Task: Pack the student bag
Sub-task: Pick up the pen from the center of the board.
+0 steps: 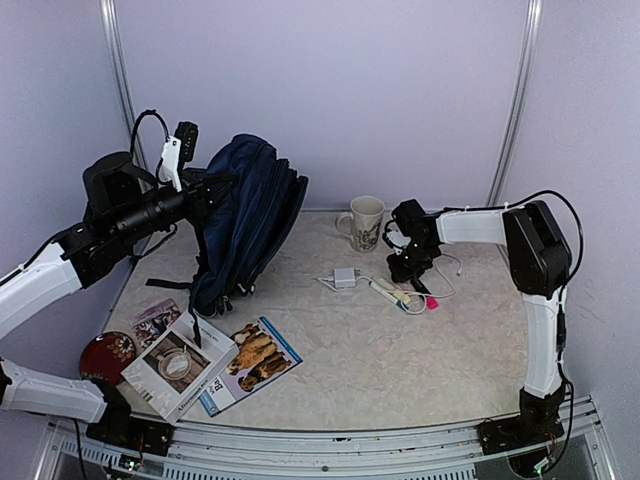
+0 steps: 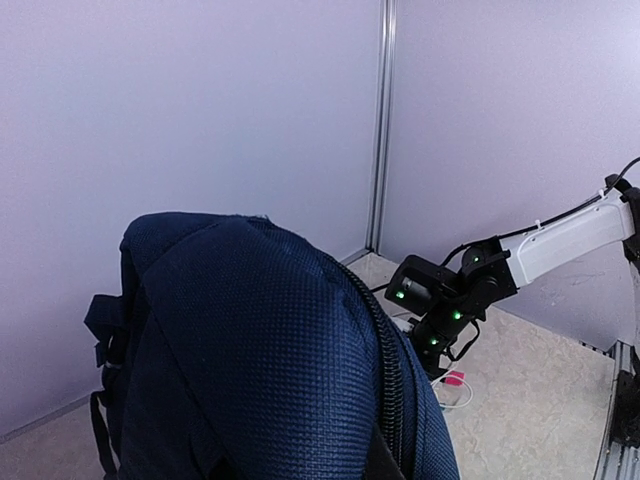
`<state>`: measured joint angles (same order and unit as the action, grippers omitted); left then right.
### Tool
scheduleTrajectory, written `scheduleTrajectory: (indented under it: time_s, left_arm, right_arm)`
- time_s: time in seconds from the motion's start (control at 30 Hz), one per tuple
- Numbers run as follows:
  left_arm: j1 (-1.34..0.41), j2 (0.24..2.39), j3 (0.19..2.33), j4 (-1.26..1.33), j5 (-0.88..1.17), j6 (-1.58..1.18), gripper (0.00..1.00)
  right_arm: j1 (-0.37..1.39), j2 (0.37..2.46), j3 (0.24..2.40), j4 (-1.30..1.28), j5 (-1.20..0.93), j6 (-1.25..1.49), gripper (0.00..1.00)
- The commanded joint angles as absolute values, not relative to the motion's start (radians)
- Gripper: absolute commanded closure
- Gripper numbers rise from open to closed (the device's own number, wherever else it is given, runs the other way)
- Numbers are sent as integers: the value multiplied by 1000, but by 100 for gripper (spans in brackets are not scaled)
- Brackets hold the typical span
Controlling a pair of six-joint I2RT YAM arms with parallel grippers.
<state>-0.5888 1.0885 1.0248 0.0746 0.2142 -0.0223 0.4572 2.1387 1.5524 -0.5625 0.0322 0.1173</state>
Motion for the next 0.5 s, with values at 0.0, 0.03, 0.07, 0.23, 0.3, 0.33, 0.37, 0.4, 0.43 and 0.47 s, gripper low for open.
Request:
scheduleTrajectory:
  time_s: [0.0,0.03,0.07,0.23,0.3,0.33,0.37,0.4,0.43,0.47]
  left_arm:
    - [-570,1056,1003,156,270,-8,100]
    - [-571,1050,996,163,280,-9,100]
    - [-570,1045,990,172,285,-10,100]
    - [-569,1040,977,179,292,-8,100]
    - [-570,1048,976,176,290,-10,100]
    - [-570,1051,974,176,291,-12,100]
    - [-571,1055,974,177,293,-14,100]
    - [-571,1055,974,176,298,-15,100]
    - [-571,1055,974,176,302,-17,100]
    - [-569,1055,973,178,303,-18,100]
  right_arm:
    - [486,2005,1512,-582,51,135,100]
    - [492,1971,1497,-573,52,132,100]
    - [497,1932,1483,-558,48,130,100]
    - [528,1684,1386,-380,-60,109,100]
    - [557,1589,1334,-250,-129,106,100]
    - [572,1543,1303,-168,-173,106,100]
    - [592,1505,1262,-48,-220,104,100]
    - [614,1473,1235,47,-262,99,100]
    - [632,1453,1221,120,-299,93,100]
    - [652,1444,1219,186,-331,87,100]
